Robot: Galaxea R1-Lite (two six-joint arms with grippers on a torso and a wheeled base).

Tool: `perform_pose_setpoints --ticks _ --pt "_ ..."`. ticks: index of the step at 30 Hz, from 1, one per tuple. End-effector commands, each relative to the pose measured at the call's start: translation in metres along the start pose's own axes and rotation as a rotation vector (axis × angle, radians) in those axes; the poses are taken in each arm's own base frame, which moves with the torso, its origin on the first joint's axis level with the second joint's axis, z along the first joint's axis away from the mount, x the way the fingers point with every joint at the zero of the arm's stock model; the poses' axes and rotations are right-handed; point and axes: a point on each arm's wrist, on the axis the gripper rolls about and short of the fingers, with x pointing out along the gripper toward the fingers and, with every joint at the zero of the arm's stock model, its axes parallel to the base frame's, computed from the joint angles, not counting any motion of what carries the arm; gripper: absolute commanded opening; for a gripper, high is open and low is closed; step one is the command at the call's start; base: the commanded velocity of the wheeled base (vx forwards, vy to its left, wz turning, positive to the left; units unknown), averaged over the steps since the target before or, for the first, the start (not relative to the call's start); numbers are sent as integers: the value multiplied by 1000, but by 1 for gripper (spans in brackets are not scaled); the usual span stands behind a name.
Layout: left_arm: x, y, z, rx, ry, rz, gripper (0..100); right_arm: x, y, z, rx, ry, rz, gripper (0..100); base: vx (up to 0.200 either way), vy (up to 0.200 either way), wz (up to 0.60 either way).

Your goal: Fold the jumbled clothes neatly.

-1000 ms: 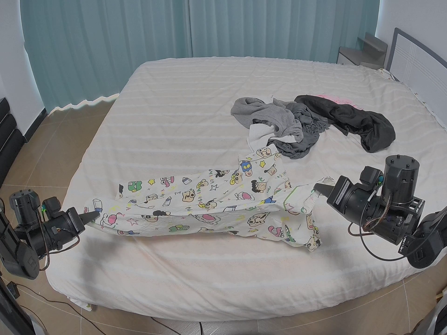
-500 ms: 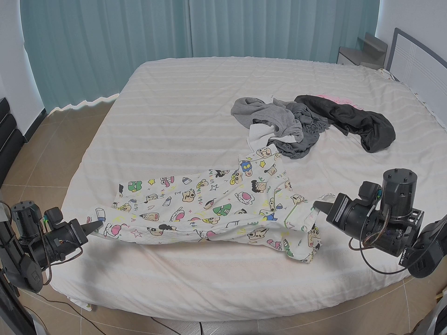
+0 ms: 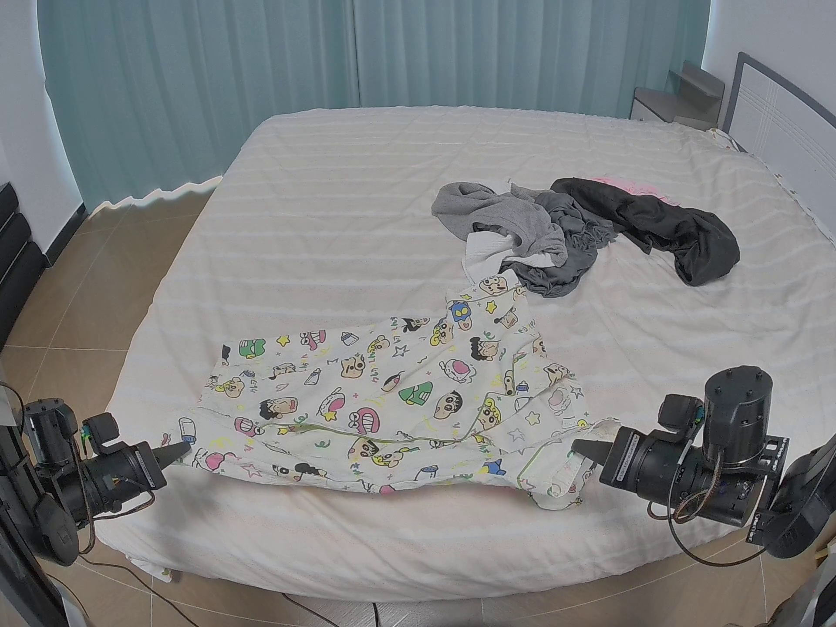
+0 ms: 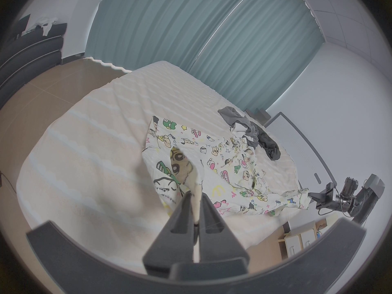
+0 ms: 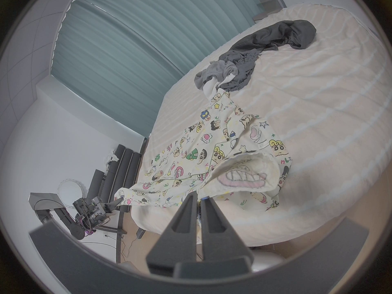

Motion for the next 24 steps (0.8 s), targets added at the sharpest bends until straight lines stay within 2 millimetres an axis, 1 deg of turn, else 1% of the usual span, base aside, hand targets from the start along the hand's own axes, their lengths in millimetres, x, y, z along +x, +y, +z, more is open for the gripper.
perform_pose_setpoints --ticks 1,5,6,10,13,16,21,23,24 --pt "-4 0 0 -12 -20 6 0 -6 7 6 1 -34 37 0 0 0 0" --pt "-4 -3 9 -18 -81 -17 0 -12 15 26 12 -117 73 0 0 0 0" --pt "-4 -3 12 -16 -95 -23 0 -15 18 35 16 -153 87 0 0 0 0" --pt "-1 -5 18 -1 -118 -38 0 -18 24 48 15 -189 95 0 0 0 0" --pt "4 -7 26 4 -142 -58 0 -17 25 49 15 -182 89 0 0 0 0" --pt "6 -8 32 -36 -162 -75 0 -16 25 49 13 -179 88 0 0 0 0" --pt "2 -8 25 -86 -136 -71 0 -16 21 45 13 -160 72 0 0 0 0" --pt "2 -7 22 -91 -126 -67 0 -16 16 38 11 -132 55 0 0 0 0" --pt "2 -7 22 -90 -125 -66 0 -16 16 37 11 -130 55 0 0 0 0"
